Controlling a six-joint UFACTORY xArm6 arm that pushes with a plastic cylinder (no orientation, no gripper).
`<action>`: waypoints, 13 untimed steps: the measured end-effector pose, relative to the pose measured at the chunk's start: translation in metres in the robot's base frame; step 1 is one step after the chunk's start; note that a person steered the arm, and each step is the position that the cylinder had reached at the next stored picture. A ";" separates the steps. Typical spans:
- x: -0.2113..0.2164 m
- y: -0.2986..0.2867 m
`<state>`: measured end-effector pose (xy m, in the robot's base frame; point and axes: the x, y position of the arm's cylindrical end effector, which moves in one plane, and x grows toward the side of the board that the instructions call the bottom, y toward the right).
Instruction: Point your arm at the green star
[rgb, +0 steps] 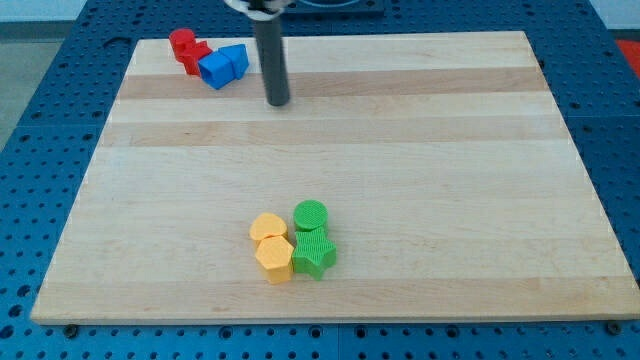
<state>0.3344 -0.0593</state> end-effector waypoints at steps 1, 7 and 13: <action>0.010 0.003; 0.016 0.029; 0.016 0.088</action>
<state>0.3500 0.0290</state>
